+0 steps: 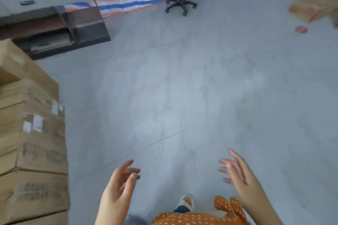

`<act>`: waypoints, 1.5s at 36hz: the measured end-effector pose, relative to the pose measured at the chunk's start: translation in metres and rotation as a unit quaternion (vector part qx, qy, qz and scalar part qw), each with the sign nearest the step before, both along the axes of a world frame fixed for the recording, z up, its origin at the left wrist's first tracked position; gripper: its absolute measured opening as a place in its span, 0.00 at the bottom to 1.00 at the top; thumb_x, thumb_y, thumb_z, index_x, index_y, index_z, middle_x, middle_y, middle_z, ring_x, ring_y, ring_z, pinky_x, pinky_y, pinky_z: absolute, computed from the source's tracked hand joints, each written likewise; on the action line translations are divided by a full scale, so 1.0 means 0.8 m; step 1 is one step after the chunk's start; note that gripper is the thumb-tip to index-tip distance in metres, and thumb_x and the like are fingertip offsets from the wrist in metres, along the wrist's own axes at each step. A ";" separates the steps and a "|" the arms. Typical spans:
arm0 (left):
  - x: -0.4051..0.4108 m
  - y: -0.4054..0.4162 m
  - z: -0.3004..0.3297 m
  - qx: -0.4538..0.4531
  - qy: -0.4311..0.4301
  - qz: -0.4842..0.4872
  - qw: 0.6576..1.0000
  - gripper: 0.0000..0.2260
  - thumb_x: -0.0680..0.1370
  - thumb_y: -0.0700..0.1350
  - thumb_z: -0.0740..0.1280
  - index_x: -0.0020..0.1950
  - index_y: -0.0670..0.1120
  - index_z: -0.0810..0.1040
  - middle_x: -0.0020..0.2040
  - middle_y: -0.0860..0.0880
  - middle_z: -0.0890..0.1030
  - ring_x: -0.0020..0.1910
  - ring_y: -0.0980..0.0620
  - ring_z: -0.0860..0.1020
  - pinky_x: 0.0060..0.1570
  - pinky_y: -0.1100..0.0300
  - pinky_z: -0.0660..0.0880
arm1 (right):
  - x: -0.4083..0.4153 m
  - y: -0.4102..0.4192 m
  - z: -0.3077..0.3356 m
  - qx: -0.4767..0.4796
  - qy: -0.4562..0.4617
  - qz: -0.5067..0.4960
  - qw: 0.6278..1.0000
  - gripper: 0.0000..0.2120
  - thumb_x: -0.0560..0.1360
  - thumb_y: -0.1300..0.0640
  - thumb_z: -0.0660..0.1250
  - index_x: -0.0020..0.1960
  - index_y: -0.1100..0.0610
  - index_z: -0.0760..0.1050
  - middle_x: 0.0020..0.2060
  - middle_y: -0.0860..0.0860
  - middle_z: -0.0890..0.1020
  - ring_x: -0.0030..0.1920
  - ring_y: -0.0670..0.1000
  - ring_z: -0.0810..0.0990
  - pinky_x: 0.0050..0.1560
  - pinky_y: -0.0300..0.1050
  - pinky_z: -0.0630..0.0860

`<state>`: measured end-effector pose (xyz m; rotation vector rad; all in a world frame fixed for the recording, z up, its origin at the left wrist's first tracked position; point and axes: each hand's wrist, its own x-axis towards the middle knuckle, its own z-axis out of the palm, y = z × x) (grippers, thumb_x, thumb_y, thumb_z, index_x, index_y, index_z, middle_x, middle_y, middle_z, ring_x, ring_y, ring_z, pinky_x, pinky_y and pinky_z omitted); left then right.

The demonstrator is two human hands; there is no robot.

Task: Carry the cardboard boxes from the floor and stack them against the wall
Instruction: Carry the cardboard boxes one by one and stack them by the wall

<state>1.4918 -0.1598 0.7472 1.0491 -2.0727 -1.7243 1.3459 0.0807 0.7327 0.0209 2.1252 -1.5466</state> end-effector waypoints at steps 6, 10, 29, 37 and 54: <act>-0.118 0.033 0.020 -0.007 -0.005 -0.082 0.997 0.10 0.67 0.58 0.65 0.46 0.69 0.78 0.45 0.52 0.84 0.44 0.55 0.82 0.51 0.56 0.77 | -0.054 0.060 -0.004 -0.001 -0.025 -0.121 0.992 0.13 0.80 0.58 0.58 0.60 0.44 0.72 0.51 0.46 0.82 0.47 0.38 0.82 0.48 0.44 0.76; -0.195 0.044 0.016 -0.011 -0.024 -0.136 0.990 0.13 0.69 0.50 0.61 0.43 0.69 0.78 0.44 0.53 0.84 0.42 0.56 0.82 0.49 0.57 0.77 | -0.083 0.086 -0.009 -0.039 -0.057 -0.186 0.980 0.20 0.72 0.40 0.68 0.61 0.47 0.74 0.48 0.47 0.84 0.46 0.41 0.83 0.43 0.42 0.79; -0.676 0.088 0.002 -0.031 0.017 -0.347 0.937 0.24 0.79 0.34 0.59 0.46 0.65 0.78 0.44 0.55 0.83 0.42 0.58 0.81 0.46 0.62 0.78 | -0.399 0.118 0.018 -0.047 0.018 -0.412 0.910 0.53 0.41 0.15 0.60 0.58 0.44 0.75 0.46 0.37 0.83 0.47 0.40 0.82 0.46 0.43 0.76; -0.808 0.172 -0.018 -0.020 -0.029 -0.433 0.901 0.25 0.79 0.32 0.58 0.48 0.65 0.78 0.43 0.54 0.84 0.41 0.56 0.82 0.47 0.60 0.76 | -0.476 0.179 0.025 -0.040 -0.020 -0.530 0.847 0.24 0.62 0.30 0.67 0.50 0.44 0.77 0.41 0.41 0.85 0.49 0.50 0.84 0.46 0.47 0.76; -1.070 0.527 0.002 0.016 0.010 -0.459 0.888 0.15 0.78 0.45 0.60 0.47 0.67 0.77 0.42 0.57 0.83 0.42 0.57 0.82 0.48 0.59 0.76 | -0.725 0.535 0.017 -0.002 -0.028 -0.527 0.849 0.11 0.80 0.61 0.58 0.54 0.51 0.77 0.44 0.50 0.85 0.42 0.43 0.83 0.45 0.46 0.76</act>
